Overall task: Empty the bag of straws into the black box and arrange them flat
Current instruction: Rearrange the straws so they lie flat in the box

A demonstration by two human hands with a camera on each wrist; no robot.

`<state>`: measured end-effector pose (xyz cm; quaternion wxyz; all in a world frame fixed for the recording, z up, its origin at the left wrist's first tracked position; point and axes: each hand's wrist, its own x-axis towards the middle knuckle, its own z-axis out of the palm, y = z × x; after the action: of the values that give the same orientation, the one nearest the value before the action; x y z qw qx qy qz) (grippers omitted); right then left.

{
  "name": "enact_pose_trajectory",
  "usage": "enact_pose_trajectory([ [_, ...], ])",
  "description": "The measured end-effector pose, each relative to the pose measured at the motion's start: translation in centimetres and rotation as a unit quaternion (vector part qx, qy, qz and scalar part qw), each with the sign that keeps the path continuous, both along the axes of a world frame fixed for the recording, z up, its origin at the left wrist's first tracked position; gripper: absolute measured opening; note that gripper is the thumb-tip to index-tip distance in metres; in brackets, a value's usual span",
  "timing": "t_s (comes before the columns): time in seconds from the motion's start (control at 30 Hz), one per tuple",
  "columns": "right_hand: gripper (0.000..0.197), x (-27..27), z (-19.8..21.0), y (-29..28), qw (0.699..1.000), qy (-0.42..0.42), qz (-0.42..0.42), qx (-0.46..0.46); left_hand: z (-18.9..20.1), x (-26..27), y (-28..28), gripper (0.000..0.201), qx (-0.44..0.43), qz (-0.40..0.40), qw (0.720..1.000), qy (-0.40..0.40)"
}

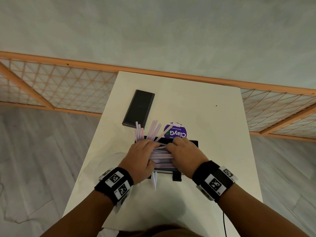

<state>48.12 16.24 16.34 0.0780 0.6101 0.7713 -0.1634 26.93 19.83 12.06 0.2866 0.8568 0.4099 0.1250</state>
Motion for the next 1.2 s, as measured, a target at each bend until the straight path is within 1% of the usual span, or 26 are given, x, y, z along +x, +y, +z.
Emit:
enact_pose_trajectory([
  [0.1, 0.036, 0.6, 0.3, 0.4, 1.000, 0.016, 0.001, 0.011, 0.1, -0.2, -0.3, 0.050, 0.045, 0.026, 0.999, 0.005],
  [0.2, 0.048, 1.5, 0.3, 0.1, 0.998, 0.060, 0.004, 0.013, 0.2, -0.3, -0.9, 0.047, 0.097, 0.056, 0.994, 0.000],
  [0.27, 0.059, 2.0, 0.1, -0.3, 0.996, 0.086, 0.017, 0.003, 0.2, -0.2, -1.2, 0.054, 0.128, 0.050, 0.991, 0.006],
  [0.33, 0.070, 2.3, -0.5, -0.3, 0.996, 0.086, 0.024, -0.025, 0.0, 0.2, -1.4, 0.064, 0.143, 0.012, 0.989, 0.026],
  [0.4, 0.075, 2.2, -1.0, 0.2, 0.994, 0.087, 0.004, -0.068, -0.4, 0.7, -1.3, 0.072, 0.137, -0.022, 0.989, 0.051],
  [0.47, 0.072, 1.8, -1.4, 0.9, 0.990, 0.084, -0.018, -0.115, -0.8, 0.9, -1.2, 0.074, 0.129, -0.036, 0.988, 0.075],
  [0.53, 0.069, 1.4, -1.6, 1.8, 0.987, 0.065, -0.022, -0.147, -1.2, 1.0, -1.1, 0.075, 0.134, -0.039, 0.986, 0.093],
  [0.63, 0.072, 0.8, -1.6, 3.0, 0.980, 0.053, -0.013, -0.191, -1.7, 0.8, -1.3, 0.080, 0.138, -0.039, 0.983, 0.113],
  [0.7, 0.070, 0.4, -1.6, 3.6, 0.975, 0.048, -0.004, -0.218, -2.1, 0.6, -1.4, 0.081, 0.148, -0.046, 0.980, 0.125],
  [0.77, 0.070, -0.2, -1.4, 4.1, 0.973, 0.038, 0.009, -0.227, -2.3, 0.5, -1.5, 0.081, 0.159, -0.050, 0.977, 0.131],
  [0.87, 0.070, -0.8, -1.3, 4.4, 0.977, 0.024, 0.030, -0.211, -2.3, 0.5, -1.3, 0.081, 0.162, -0.040, 0.979, 0.121],
  [0.93, 0.068, -0.9, -1.2, 4.2, 0.981, 0.028, 0.028, -0.192, -2.2, 0.5, -1.2, 0.082, 0.157, -0.037, 0.980, 0.113],
  [1.07, 0.059, -0.2, 0.0, 3.2, 0.987, 0.095, 0.008, -0.132, -2.3, 0.1, -0.9, 0.082, 0.156, -0.047, 0.981, 0.104],
  [1.17, 0.057, 0.7, 1.5, 2.5, 0.985, 0.132, -0.034, -0.103, -2.2, -0.1, -0.9, 0.082, 0.170, -0.047, 0.976, 0.125],
  [1.2, 0.052, 1.0, 1.8, 2.2, 0.984, 0.141, -0.051, -0.101, -2.1, -0.1, -1.0, 0.082, 0.166, -0.047, 0.977, 0.128],
])
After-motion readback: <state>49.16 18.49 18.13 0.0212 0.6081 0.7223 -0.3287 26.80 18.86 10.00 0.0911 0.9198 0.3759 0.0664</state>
